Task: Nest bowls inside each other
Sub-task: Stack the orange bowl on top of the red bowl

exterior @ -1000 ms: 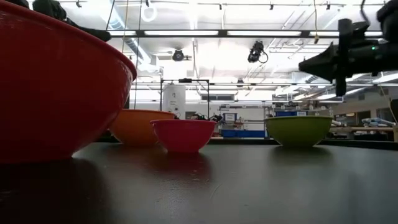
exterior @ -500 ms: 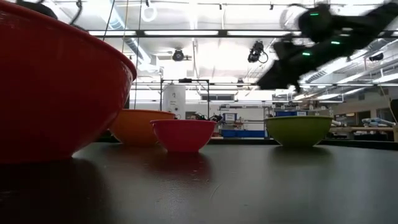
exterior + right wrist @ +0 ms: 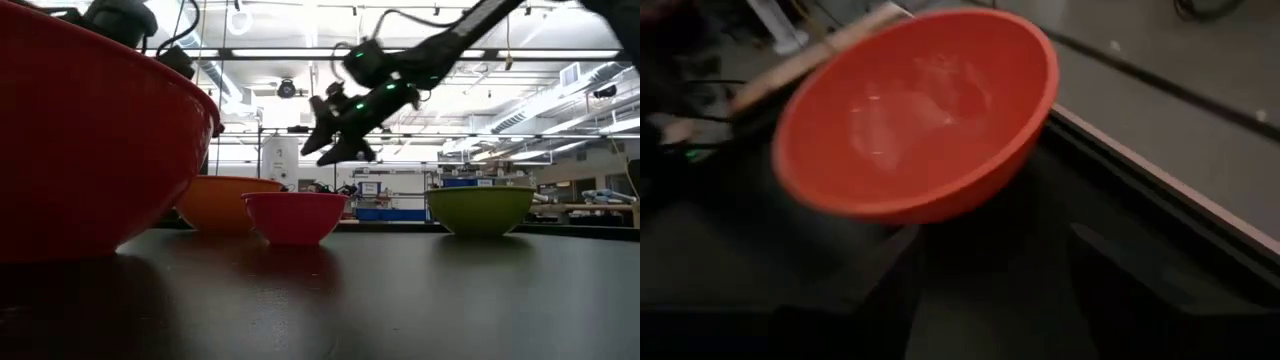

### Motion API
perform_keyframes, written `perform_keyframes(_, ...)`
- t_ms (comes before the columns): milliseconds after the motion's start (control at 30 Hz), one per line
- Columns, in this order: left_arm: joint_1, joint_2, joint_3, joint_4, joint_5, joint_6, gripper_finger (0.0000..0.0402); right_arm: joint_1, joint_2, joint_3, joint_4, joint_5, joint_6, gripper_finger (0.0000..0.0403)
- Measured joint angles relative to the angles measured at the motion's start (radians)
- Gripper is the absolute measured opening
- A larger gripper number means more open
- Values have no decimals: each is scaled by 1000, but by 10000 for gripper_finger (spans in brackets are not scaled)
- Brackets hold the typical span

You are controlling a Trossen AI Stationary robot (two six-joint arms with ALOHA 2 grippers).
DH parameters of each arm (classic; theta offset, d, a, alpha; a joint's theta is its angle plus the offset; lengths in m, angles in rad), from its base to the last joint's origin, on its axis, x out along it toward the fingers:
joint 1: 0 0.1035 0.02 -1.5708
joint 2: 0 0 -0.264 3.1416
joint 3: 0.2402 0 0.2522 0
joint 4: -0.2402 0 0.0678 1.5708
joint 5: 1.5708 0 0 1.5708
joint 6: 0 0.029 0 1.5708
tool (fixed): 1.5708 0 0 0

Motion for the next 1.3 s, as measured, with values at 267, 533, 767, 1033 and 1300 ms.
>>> perform_keyframes(267, 4, 24, 98, -58, -1, 165, 215, -64, 248, 515, -427, -31, 49, 256)
perform_keyframes(533, 16, 25, 101, -97, -35, 167, 215, -61, 484, 868, -693, -72, 73, 256)
perform_keyframes(767, 22, 24, 101, -106, -99, 172, 215, -60, 575, 952, -707, -157, 128, 256)
perform_keyframes(1033, 21, 24, 101, -105, -102, 171, 215, -61, 595, 950, -738, -162, 78, 175)
perform_keyframes(1300, 21, 24, 101, -105, -120, 170, 215, -66, 571, 950, -752, -218, 19, 21)
